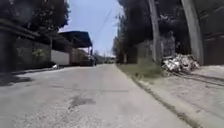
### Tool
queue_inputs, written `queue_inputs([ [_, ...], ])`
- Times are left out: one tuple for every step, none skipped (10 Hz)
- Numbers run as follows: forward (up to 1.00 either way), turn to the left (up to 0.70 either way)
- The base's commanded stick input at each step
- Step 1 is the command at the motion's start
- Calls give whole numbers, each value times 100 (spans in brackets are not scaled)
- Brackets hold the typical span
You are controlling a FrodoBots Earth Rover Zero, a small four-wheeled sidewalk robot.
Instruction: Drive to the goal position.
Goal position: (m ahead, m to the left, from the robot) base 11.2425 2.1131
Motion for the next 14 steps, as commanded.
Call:
queue_inputs([
  [100, 0],
  [100, 0],
  [100, 0],
  [100, 0],
  [100, 0],
  [100, 0],
  [100, 0],
  [100, 0],
  [100, 0],
  [100, 0],
  [100, 0],
  [100, 0],
  [100, 0],
  [100, 0],
])
